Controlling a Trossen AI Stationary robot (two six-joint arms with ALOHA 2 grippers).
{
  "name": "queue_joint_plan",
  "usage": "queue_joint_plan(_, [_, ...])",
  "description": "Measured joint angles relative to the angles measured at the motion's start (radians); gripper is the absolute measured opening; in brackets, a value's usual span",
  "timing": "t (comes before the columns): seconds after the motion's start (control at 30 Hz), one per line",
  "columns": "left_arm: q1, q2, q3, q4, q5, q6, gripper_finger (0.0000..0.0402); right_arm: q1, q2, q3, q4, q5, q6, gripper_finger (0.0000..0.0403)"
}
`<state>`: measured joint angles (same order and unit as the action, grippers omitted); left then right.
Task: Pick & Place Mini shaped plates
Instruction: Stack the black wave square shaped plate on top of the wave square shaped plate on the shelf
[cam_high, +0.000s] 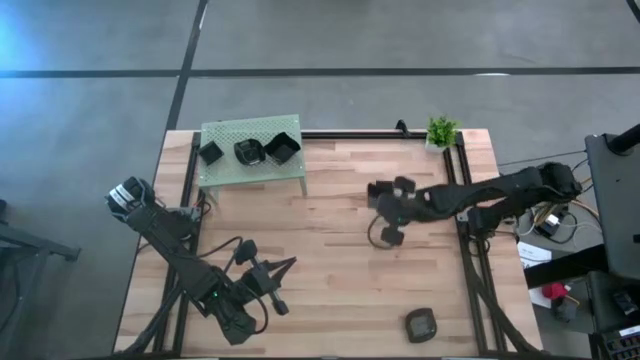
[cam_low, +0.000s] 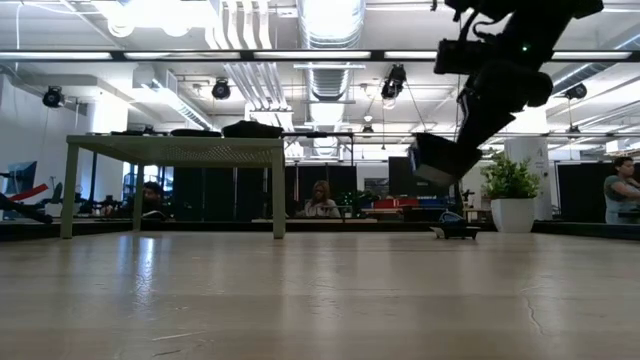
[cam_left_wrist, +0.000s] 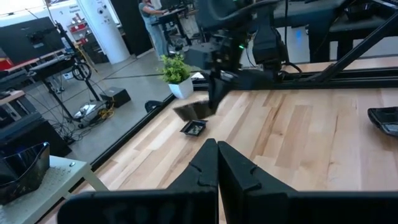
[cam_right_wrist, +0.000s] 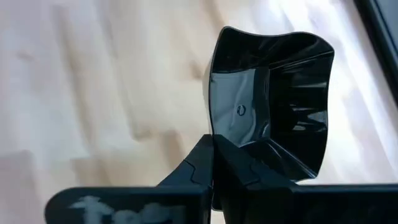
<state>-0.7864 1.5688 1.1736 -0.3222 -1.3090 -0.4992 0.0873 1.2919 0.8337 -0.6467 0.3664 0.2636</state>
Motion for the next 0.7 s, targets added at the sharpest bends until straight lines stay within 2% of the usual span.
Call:
queue_joint_plan(0.23, [0.002,0.000,0.000,0.000,0.000,0.002,0.0000,0.067,0.138,0.000,0.156,-0.027,0.091,0.0008])
queue_joint_plan(0.43, [0.002,0.000,0.000,0.000,0.001,0.002,0.0000,0.070,0.262,0.031,0.162,-0.031,0.073,0.0008])
queue_joint_plan(0.7, [0.003,0.000,0.000,0.000,0.002,0.002,0.0000,0.079,0.345,0.090,0.153,-0.070,0.018,0.0008])
